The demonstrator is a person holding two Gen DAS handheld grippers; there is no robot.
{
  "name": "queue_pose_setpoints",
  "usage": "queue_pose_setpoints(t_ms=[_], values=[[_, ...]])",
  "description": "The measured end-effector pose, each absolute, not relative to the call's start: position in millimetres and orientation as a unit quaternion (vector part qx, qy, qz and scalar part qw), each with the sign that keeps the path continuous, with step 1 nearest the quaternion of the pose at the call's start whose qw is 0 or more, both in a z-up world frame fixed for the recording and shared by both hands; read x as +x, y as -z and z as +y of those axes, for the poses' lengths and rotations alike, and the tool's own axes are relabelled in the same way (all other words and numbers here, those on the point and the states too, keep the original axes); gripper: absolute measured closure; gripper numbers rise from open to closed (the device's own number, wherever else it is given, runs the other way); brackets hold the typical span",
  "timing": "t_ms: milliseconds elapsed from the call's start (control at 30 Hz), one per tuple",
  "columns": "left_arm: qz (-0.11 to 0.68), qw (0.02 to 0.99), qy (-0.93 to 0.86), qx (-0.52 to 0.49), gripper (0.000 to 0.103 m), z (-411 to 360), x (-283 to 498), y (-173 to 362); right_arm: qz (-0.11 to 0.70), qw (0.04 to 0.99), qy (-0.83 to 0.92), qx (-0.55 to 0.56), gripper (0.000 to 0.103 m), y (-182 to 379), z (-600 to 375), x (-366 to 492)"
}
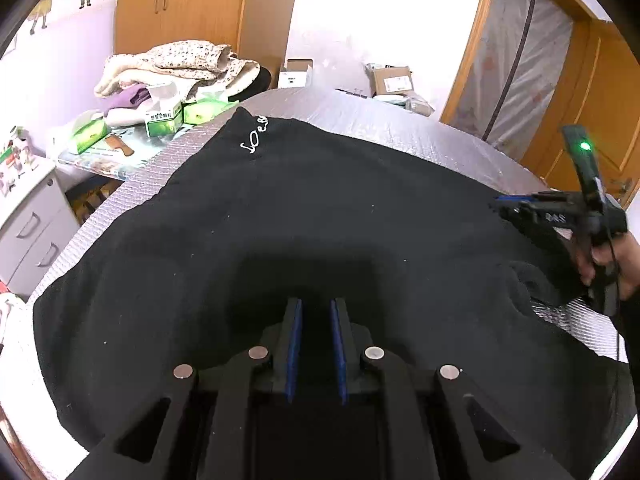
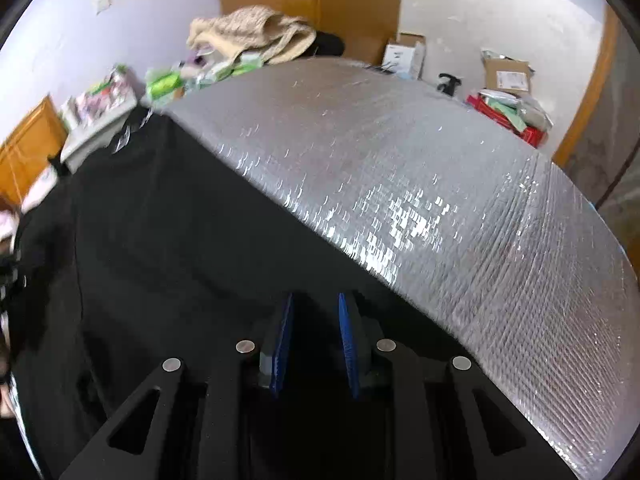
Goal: Fold clothes
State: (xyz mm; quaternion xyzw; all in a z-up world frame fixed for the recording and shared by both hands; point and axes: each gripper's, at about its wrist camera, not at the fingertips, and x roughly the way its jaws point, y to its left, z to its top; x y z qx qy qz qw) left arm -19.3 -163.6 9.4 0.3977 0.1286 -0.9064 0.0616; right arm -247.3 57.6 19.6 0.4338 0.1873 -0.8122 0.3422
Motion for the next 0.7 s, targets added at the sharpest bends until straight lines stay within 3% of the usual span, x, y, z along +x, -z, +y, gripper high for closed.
queue_pose_setpoints(t_ms=[167,533,700], values=[[0.126,0.070,0.920,0.364,0.088,-174.1,-18.6,-31.4,0.182,0.367,0.814,0.413,0.078,-36.5,40.8,-240.6],[0.158,0.113,0.899,0.393,0.088,-195.8,3.7,-3.7,0.206,0.496,0.735,0.415,0.079,-29.9,-77.5,-211.7],[0.162,0.105,0.906,0.376,0.088,-196.7,13.3,-2.2,0.259,0.493,0.724,0.408,0.079,-12.6,-136.8,-201.6]])
